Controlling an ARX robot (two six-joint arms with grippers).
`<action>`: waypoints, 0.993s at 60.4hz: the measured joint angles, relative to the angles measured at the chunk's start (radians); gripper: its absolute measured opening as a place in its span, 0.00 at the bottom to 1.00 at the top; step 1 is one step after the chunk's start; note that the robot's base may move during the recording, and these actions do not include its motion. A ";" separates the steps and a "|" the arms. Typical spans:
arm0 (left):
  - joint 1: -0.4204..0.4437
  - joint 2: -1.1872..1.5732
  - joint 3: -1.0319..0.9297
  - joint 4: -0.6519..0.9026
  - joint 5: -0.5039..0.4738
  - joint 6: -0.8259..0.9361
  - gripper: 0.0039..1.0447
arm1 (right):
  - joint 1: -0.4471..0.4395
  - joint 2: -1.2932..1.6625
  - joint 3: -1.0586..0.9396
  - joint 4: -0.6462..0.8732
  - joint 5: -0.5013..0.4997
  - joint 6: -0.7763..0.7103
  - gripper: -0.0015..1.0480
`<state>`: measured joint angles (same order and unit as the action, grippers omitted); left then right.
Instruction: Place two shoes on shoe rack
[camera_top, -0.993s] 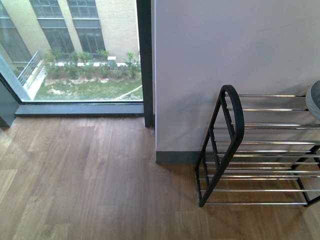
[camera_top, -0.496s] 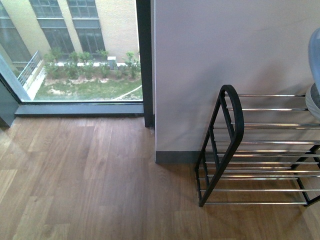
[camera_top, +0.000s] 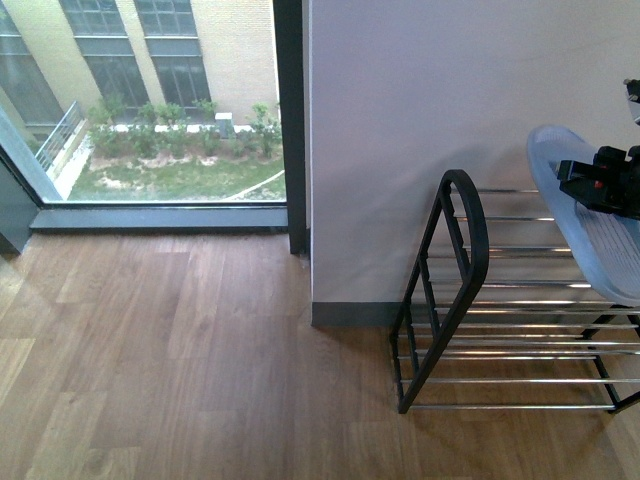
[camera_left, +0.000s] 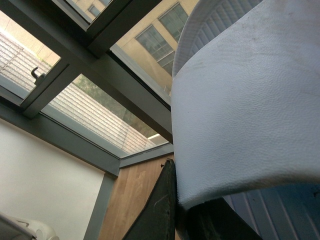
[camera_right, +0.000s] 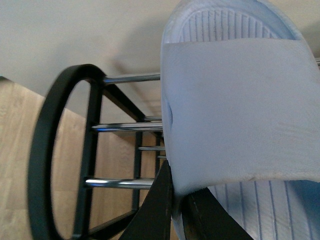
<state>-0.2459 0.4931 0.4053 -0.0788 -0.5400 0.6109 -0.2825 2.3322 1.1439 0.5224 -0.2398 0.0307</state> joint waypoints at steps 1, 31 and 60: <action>0.000 0.000 0.000 0.000 0.000 0.000 0.02 | -0.003 0.012 0.012 -0.003 0.010 -0.005 0.02; 0.000 0.000 0.000 0.000 0.000 0.000 0.02 | -0.056 0.203 0.226 -0.053 0.058 -0.082 0.03; 0.000 0.000 0.000 0.000 0.000 0.000 0.02 | -0.058 -0.001 0.004 0.041 -0.032 -0.093 0.80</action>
<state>-0.2459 0.4931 0.4053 -0.0788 -0.5396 0.6113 -0.3408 2.3314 1.1477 0.5632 -0.2722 -0.0620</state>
